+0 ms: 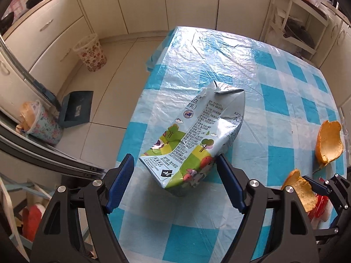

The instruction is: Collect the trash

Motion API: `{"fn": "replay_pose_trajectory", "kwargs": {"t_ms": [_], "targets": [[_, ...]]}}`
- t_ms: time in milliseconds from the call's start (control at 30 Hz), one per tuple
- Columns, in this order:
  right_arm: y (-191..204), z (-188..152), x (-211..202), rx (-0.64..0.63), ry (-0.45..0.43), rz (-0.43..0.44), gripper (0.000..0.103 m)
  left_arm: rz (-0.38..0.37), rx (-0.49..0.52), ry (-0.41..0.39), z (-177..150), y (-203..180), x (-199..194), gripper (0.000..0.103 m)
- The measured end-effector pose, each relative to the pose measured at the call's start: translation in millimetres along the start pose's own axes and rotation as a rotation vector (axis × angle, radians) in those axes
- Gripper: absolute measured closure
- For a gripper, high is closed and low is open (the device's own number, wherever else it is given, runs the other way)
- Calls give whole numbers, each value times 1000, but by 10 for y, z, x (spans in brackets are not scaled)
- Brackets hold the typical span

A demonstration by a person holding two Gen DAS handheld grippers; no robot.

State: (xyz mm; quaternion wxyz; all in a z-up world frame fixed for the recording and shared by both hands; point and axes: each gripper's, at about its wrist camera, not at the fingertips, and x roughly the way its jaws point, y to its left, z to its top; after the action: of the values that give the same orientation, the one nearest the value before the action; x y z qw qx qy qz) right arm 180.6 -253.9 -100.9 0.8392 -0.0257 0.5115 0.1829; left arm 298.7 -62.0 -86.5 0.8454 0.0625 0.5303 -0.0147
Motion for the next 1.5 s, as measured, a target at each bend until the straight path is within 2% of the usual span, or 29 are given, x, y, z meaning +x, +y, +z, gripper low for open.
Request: {"fn": "replay_pose_trajectory", "kwargs": {"t_ms": [100,167,233,433,500,533,567,600,733,833,967,1100,1200,1267,1300,1367,1500], "targets": [[-80,-18,-43,36,-4,28,63,25,29,14,48,-8,91,29],[-116,-19,-47,55,-3,48,77,51,54,14,73,-18,137,29],[-134,-20,-61,72,-5,69,79,66,65,15,87,-27,151,29],[-135,-30,-155,77,-22,85,79,-53,76,-50,116,21,-175,29],[-138,-32,-165,77,-18,97,79,-50,61,-65,162,102,-208,29],[-149,-43,-174,83,-18,102,70,-22,59,-75,206,154,-197,29],[-154,-46,-181,90,-27,101,51,8,59,-83,258,199,-174,29],[-152,-45,-189,89,-39,96,44,23,59,-90,312,242,-149,29],[-131,-23,-138,73,-30,75,43,9,98,-105,579,336,14,25],[-142,-22,-67,64,-13,60,43,-83,139,-47,659,346,227,24],[-152,-20,-58,57,-19,63,43,-213,134,-21,623,350,305,18],[-110,-9,-35,37,-19,62,43,-272,239,6,479,113,293,18],[-59,-21,-41,13,-18,56,53,-248,341,27,326,-145,312,18],[-50,-34,-51,6,-16,55,68,-234,400,43,221,-318,345,19],[-59,-36,-47,6,-14,56,72,-221,419,44,180,-379,345,20],[-71,-48,-57,7,-15,54,81,-203,452,50,108,-504,355,28],[-96,-66,-92,10,-22,53,88,-202,451,40,65,-598,280,40]]}}
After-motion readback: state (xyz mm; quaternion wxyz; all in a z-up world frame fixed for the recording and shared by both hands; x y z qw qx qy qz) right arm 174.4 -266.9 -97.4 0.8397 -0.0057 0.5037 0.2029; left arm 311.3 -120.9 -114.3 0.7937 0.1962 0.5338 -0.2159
